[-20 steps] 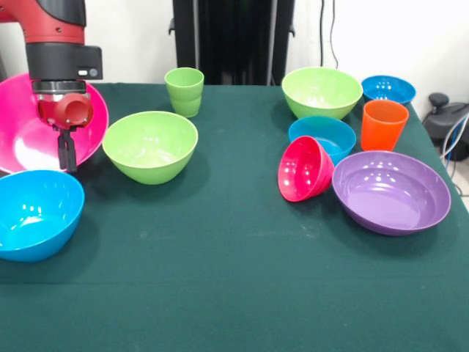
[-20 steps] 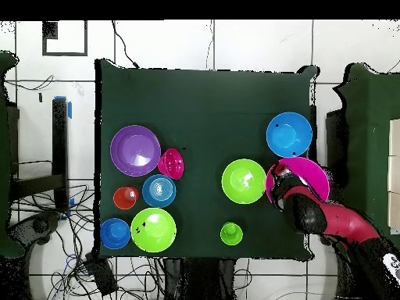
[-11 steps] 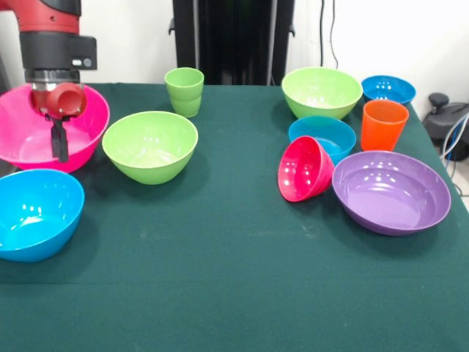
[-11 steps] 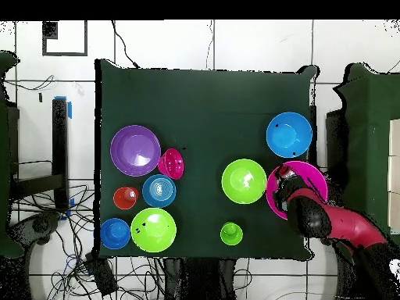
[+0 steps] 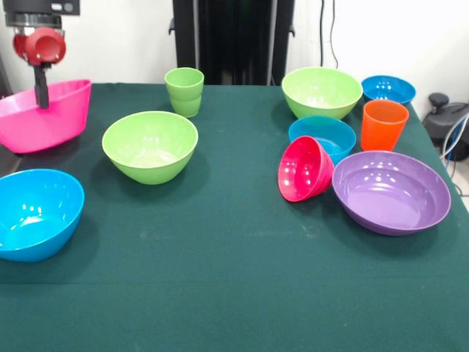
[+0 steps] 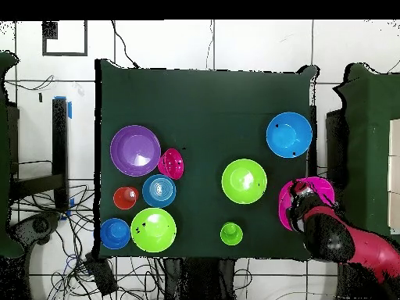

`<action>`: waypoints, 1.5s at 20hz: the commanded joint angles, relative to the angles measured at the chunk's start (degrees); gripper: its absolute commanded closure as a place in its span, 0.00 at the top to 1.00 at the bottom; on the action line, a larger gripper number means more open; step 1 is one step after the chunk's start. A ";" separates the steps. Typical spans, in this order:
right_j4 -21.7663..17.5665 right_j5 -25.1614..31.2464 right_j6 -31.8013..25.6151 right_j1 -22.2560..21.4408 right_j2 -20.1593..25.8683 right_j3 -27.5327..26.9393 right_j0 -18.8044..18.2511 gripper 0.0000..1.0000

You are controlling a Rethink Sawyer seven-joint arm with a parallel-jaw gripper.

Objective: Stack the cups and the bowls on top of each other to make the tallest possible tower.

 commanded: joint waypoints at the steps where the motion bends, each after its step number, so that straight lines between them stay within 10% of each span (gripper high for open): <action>1: 2.80 7.69 -4.03 -4.88 4.46 7.94 1.43 0.00; 21: 7.31 0.23 2.33 -7.92 7.81 16.45 1.45 0.00; 30: 10.33 -1.71 2.04 -13.04 16.06 23.18 -3.56 0.00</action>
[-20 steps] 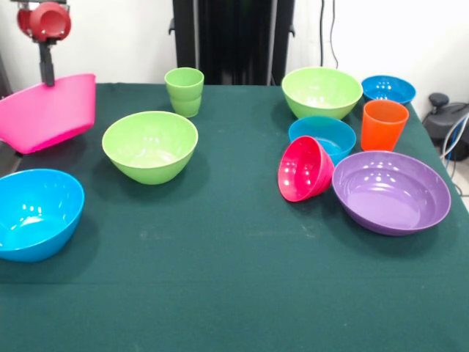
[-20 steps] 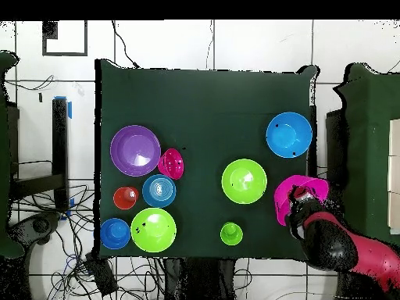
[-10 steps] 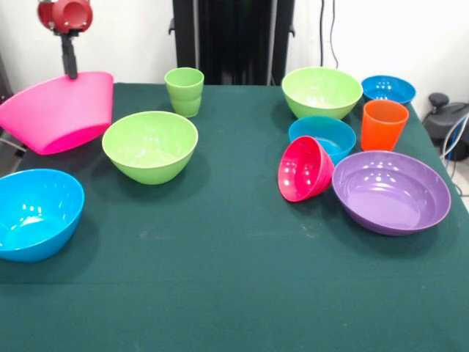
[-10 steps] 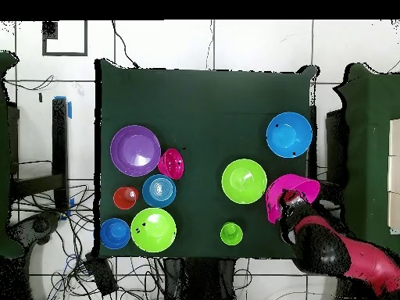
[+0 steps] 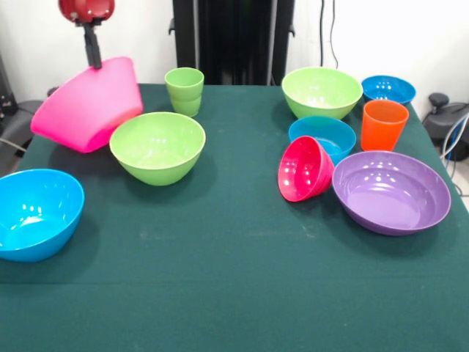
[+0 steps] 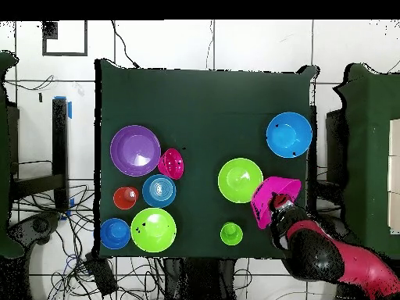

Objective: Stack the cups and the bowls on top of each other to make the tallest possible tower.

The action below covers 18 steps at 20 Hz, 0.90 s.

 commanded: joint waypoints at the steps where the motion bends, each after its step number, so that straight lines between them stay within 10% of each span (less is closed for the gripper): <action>1: 3.77 -3.44 1.97 -4.25 9.74 10.15 -1.64 0.00; 18: 15.89 1.08 -0.51 -8.68 38.85 17.88 -15.99 0.00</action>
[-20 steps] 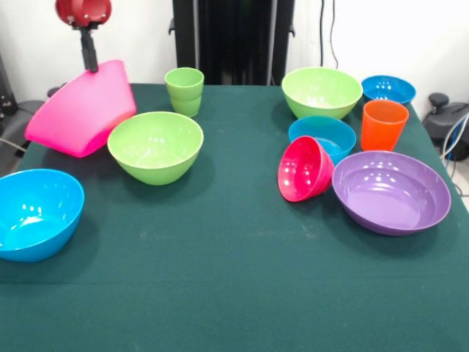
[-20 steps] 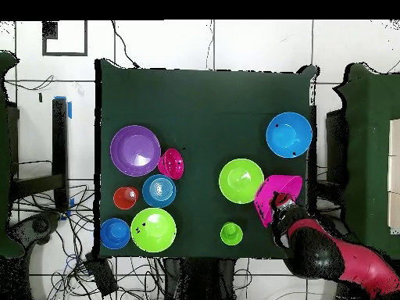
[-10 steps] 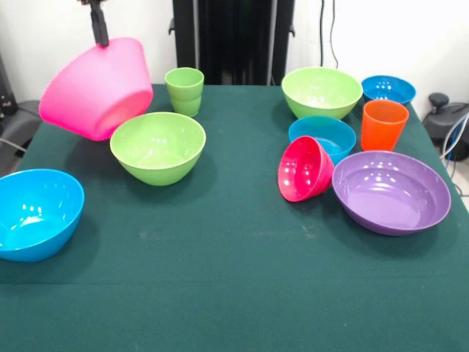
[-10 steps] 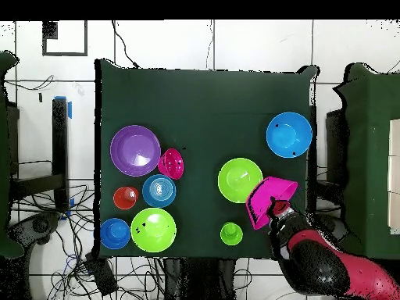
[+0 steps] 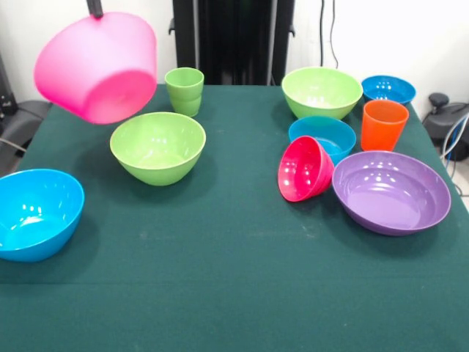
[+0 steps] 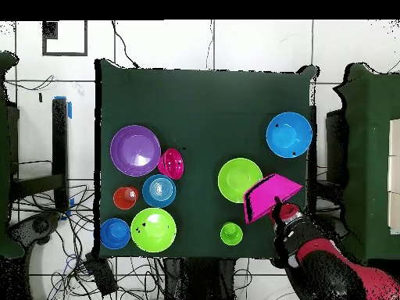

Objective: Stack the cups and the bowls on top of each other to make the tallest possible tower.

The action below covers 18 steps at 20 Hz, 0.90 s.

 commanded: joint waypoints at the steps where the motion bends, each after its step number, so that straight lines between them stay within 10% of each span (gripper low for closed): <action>1: 4.81 0.92 -0.24 1.01 15.99 6.92 -0.58 0.00; 18: 0.79 -6.39 1.55 8.14 14.15 1.33 5.71 0.00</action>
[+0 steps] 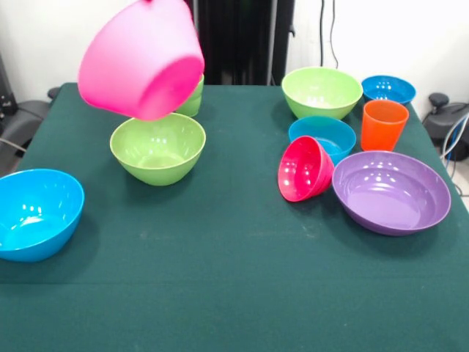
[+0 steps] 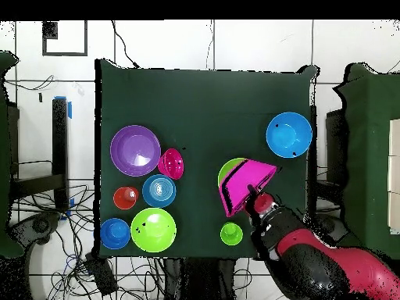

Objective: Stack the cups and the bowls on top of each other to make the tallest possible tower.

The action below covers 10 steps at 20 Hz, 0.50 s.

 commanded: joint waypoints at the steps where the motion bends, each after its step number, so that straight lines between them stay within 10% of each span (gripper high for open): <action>1: -1.46 -5.25 1.79 4.79 1.95 -0.64 5.99 0.00; 10: 2.19 -7.95 4.95 3.89 4.66 -3.74 10.55 0.00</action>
